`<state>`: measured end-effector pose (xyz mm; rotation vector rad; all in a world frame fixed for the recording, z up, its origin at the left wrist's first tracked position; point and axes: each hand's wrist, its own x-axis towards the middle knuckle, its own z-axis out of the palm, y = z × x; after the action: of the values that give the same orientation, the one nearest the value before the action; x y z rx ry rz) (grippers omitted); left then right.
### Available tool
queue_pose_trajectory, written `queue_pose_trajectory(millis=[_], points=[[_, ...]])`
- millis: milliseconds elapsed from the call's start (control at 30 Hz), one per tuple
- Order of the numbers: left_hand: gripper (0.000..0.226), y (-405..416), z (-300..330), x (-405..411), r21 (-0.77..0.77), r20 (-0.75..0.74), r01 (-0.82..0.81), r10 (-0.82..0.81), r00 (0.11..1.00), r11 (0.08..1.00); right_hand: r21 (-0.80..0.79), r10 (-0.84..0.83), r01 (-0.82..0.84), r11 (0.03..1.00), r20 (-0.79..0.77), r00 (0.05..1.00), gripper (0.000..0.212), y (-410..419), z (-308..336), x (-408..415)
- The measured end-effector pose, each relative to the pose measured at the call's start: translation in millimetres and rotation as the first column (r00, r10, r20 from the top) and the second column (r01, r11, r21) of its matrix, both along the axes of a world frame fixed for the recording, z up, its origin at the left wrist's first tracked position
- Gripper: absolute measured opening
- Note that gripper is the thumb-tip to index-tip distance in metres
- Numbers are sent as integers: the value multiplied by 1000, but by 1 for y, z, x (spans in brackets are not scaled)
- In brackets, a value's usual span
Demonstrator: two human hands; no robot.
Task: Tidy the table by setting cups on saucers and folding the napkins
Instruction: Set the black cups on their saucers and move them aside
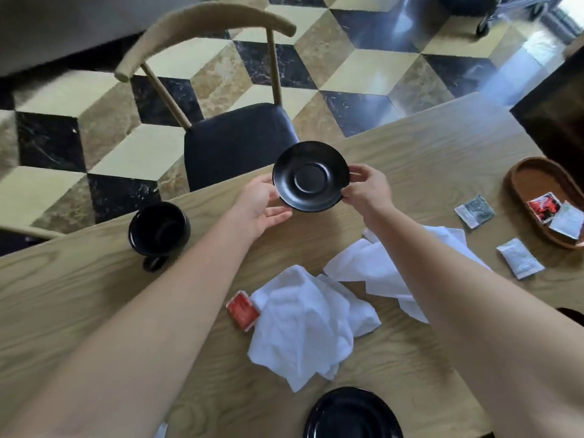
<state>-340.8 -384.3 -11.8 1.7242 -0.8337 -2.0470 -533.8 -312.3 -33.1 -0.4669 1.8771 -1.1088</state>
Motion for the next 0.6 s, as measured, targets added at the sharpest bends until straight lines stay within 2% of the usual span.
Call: queue_pose_trajectory(millis=[200, 367, 600], points=[[49, -4, -8, 40, 36, 11, -93, 93, 996, 995, 19, 82, -80, 997, -76, 994, 53, -21, -8, 39], [59, -9, -10, 53, 51, 10, -115, 114, 993, 992, 62, 99, -94, 994, -84, 992, 55, -32, -13, 50], [50, -8, -17, 60, 39, 39, -158, 156, 987, 987, 108, 111, -103, 989, -75, 991, 55, -35, -23, 58]])
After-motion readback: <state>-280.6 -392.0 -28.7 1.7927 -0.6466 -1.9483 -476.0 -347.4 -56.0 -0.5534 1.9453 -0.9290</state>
